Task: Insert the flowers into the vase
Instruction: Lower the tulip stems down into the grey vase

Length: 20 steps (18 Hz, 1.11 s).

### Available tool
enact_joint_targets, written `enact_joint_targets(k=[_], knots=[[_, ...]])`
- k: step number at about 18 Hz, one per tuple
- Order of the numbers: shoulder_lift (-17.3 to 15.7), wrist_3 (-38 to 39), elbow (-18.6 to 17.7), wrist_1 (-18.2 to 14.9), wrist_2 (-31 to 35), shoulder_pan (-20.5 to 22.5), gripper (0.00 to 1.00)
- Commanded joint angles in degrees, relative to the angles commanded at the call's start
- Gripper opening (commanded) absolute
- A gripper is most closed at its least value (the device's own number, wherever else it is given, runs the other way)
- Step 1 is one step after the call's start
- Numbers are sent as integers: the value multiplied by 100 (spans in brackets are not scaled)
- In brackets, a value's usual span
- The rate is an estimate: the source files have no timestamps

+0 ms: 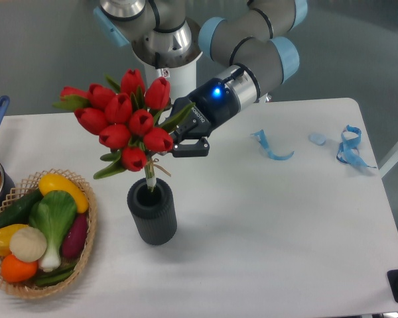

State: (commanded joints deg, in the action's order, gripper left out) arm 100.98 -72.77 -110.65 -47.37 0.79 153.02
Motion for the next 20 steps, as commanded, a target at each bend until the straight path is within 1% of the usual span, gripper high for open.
enact_joint_targets(k=[3,5,9,14,20], knots=[[35,-27,-18,0,9,-17,9],[70,-62,-114,26,35,-18,9],[141,-150,-185,26,62,-52,9],[158,-168,-273,26,70,-88,10],[299,-360,-396,35,395,-141,10]])
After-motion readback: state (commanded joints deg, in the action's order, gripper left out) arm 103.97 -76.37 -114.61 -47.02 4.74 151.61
